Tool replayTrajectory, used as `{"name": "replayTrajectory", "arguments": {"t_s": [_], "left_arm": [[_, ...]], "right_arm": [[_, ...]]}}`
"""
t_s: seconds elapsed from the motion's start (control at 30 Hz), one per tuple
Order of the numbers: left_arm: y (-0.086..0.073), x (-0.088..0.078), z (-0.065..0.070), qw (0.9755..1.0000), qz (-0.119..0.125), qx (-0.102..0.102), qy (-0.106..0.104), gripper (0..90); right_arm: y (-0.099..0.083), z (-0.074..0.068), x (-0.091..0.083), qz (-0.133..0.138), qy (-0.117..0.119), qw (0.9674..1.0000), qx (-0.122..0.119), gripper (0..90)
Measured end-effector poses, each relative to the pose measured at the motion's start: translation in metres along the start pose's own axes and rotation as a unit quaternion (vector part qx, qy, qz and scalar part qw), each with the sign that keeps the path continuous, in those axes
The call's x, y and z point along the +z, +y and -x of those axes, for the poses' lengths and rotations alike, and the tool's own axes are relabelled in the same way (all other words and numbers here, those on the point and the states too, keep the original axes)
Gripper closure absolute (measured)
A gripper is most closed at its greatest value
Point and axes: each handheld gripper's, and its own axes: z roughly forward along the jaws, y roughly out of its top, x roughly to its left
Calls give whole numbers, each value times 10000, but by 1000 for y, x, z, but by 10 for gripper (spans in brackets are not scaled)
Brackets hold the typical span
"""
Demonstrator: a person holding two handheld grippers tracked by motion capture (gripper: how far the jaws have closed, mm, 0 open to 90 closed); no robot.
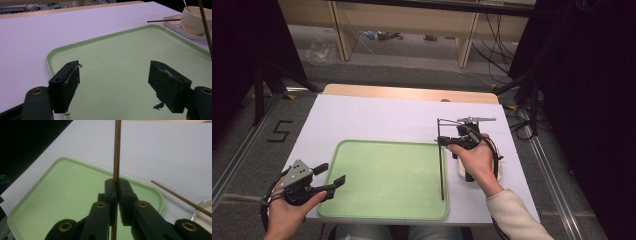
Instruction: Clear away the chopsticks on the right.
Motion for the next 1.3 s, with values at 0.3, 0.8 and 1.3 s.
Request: {"name": "replayTrajectory", "arguments": {"t_s": [0.3, 0.8, 1.3], "left_arm": [[0, 0, 0, 10000, -2, 10, 8, 250], [0, 0, 0, 10000, 3, 2, -6, 251], [0, 0, 0, 10000, 5, -4, -21, 252]], "right_arm": [[-8, 1, 7, -122, -157, 9995, 262, 872], [-15, 6, 35, -523, -239, 9981, 216, 859], [-23, 14, 69, -984, -497, 9931, 396, 844]]}}
